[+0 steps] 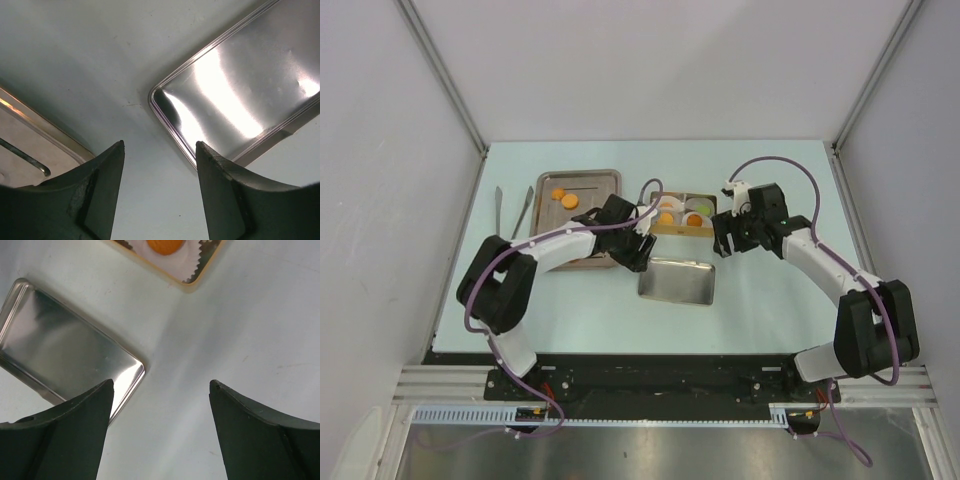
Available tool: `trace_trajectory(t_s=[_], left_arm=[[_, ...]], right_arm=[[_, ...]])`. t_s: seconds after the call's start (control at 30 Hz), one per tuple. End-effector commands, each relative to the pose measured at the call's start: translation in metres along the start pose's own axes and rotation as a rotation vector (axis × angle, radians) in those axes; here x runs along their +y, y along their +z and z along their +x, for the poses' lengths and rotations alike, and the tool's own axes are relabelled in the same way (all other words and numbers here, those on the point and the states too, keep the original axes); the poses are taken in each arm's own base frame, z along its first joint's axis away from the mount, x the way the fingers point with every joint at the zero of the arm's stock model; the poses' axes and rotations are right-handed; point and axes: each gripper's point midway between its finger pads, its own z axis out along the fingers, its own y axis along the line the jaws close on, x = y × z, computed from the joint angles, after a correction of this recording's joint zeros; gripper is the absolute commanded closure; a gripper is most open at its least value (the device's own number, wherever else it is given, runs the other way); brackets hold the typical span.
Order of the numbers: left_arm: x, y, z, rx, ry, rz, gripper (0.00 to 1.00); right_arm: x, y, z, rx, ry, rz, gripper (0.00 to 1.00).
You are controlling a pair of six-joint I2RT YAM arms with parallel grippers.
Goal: Pack the cookies
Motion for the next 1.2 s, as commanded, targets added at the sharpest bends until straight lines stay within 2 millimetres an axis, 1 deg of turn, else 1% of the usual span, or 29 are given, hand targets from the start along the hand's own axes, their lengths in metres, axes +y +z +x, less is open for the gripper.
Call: trace_trajectory(t_s=[0.0,0.23,0.27,0.4,0.6,0.67,0.87,0.9,0.97,1.0,1.17], left_arm=[[-0.007,0.001,-0.015,-0.017,0.002,0.005,0.37],[-0.011,0.009,-0.009,0.012,0.011,0.006,0.44],[-0.013,0.012,-0.006,0.025,0.013,0.006,0.44],[-0.009,0.016,-0.002,0.042,0.022,-0.033,0.45],[-0.011,0.025,0.005,0.07,0.041,-0.062,0.53],[-0.012,0.027,0.008,0.081,0.041,-0.058,0.54],[-0.012,0.033,0.01,0.095,0.049,-0.068,0.64],[-0.012,0.033,0.01,0.095,0.051,-0.07,0.67],[-0.012,0.037,0.014,0.109,0.053,-0.077,0.69],[-0.012,0.038,0.015,0.112,0.052,-0.08,0.73],[-0.011,0.044,0.02,0.133,0.063,-0.097,0.82]], right_arm=[[-0.01,-0.013,-0.02,-0.083,-0.009,0.034,0.19],[-0.013,-0.014,-0.021,-0.089,0.002,0.035,0.19],[-0.014,-0.015,-0.021,-0.091,0.004,0.038,0.19],[-0.017,-0.015,-0.021,-0.095,0.011,0.035,0.19],[-0.022,-0.016,-0.019,-0.099,0.022,0.036,0.2],[-0.022,-0.017,-0.018,-0.102,0.025,0.033,0.19],[-0.025,-0.02,-0.018,-0.108,0.036,0.031,0.2],[-0.026,-0.02,-0.018,-0.107,0.037,0.03,0.2],[-0.026,-0.02,-0.018,-0.109,0.038,0.03,0.2],[-0.027,-0.02,-0.018,-0.107,0.04,0.031,0.2],[-0.028,-0.021,-0.018,-0.109,0.041,0.03,0.2]])
